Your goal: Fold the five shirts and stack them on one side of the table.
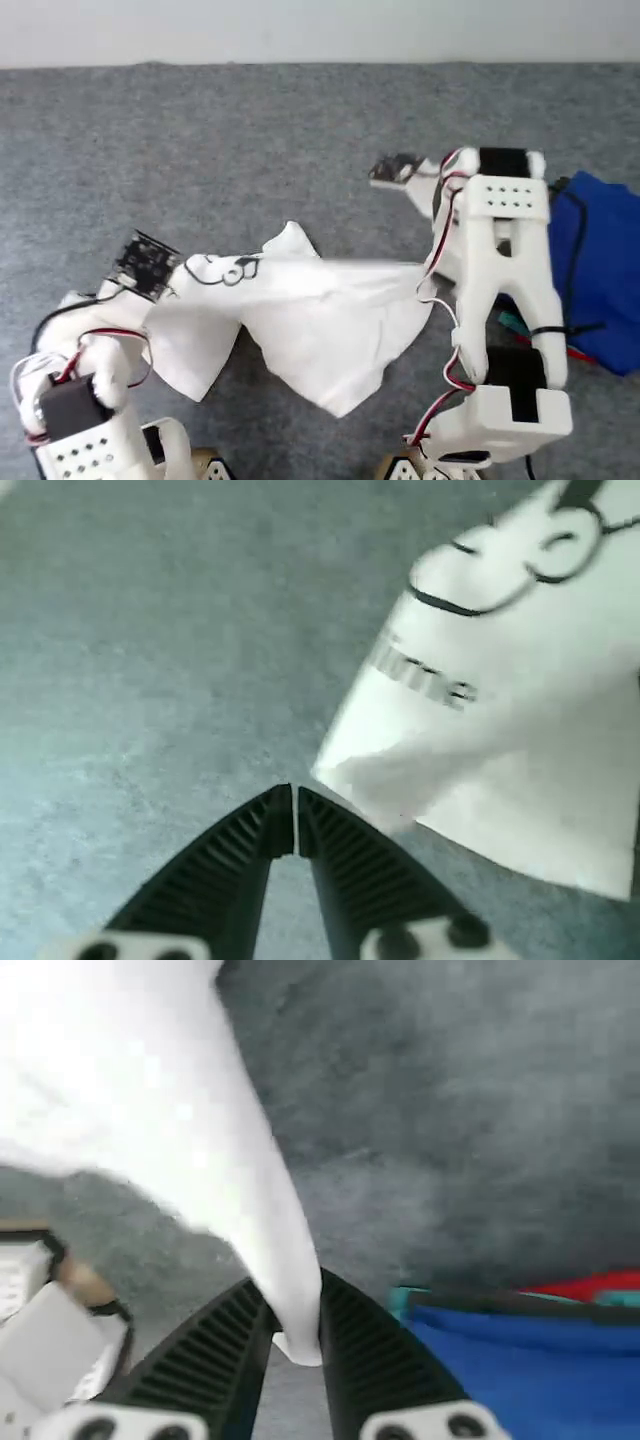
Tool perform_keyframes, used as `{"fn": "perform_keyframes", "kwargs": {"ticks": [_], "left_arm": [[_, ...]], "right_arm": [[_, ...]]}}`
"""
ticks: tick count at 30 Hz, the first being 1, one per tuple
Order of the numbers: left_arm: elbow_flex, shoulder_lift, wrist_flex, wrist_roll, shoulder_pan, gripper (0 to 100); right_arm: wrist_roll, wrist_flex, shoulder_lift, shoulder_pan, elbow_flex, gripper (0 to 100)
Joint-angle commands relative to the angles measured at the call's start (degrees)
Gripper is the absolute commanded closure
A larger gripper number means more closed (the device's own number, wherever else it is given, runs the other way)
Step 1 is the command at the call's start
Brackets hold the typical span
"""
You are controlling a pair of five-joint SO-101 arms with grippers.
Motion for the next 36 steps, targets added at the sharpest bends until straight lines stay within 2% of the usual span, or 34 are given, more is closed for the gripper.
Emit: {"fn": "perform_keyframes", "kwargs": {"ticks": [1,10,16,20,23,27,31,36], "left_arm": [[-8.3,0.0,-0.3,1.3,2.2,99],[-18.9,4.7,1.1,1.2,11.3,99],[-22.3,18.2,9.8,1.2,14.6,98],[-22.4,28.6,13.9,1.2,21.5,98],[-22.4,35.0,15.6,1.2,25.3,94],[-22.4,42.5,15.4,1.3,25.6,86],[-22.5,50.2,15.0,1.0,25.9,85],[-22.5,57.1,8.4,1.2,25.8,85]], "right_arm": [[1.4,2.4,-5.0,0.4,-6.3,98.7],[2.1,2.4,-19.0,-5.7,-7.9,98.7],[-0.2,2.1,-19.2,-9.6,0.4,98.7],[-2.8,0.4,-19.2,-11.1,6.0,98.7],[-4.0,-1.4,-19.2,-11.3,8.2,98.7],[-4.0,-1.8,-19.2,-11.3,8.8,98.7],[-4.0,-1.7,-19.2,-11.0,8.9,98.7],[-5.6,-1.7,-19.1,-11.1,8.9,98.7]]}}
